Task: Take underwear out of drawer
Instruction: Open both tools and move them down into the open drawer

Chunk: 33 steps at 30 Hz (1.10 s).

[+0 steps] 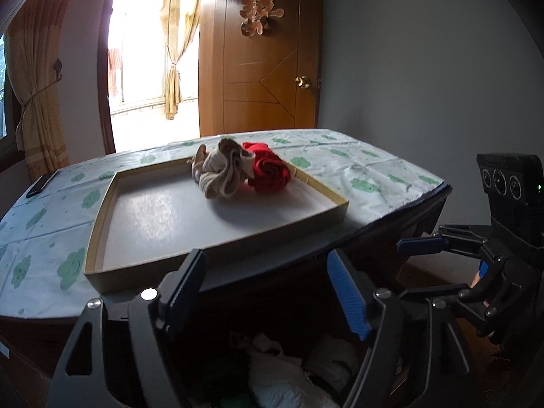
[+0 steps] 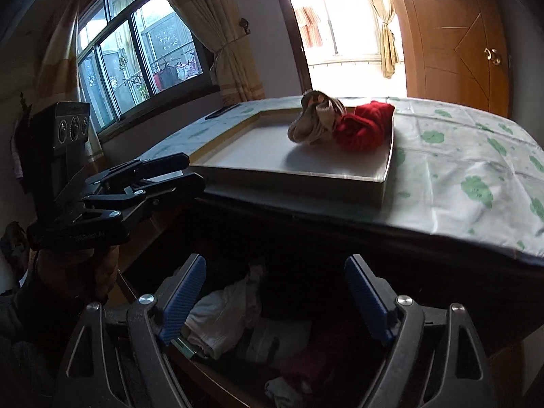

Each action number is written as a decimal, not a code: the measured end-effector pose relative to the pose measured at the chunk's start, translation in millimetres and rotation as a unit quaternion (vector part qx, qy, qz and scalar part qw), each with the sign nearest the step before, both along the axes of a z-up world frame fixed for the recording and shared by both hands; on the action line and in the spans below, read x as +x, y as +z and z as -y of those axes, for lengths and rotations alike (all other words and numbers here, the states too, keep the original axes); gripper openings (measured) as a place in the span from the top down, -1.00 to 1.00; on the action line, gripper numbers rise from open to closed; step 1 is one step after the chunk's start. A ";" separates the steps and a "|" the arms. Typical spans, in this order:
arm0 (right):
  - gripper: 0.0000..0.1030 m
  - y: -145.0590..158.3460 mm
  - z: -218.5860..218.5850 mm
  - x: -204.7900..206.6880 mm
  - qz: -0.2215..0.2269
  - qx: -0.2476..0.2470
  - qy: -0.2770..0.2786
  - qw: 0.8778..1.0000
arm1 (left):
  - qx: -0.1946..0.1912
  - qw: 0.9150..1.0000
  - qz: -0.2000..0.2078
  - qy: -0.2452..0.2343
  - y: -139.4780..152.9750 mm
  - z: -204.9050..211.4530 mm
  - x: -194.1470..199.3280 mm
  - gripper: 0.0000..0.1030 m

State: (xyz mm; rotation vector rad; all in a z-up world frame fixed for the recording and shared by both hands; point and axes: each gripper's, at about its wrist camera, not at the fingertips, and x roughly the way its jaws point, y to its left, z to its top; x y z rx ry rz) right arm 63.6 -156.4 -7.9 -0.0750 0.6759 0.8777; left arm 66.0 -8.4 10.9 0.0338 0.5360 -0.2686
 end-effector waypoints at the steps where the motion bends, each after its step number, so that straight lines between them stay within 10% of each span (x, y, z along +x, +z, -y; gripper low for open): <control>1: -0.66 -7.2 -0.1 -0.6 -0.005 -0.004 -0.004 1.000 | 0.006 1.000 -0.005 0.001 -5.6 0.6 -2.0 -0.45; 33: -0.66 -93.7 -34.2 41.0 -0.075 -0.219 -0.082 0.969 | 0.037 0.992 -0.109 0.050 -78.1 -21.0 12.4 -0.86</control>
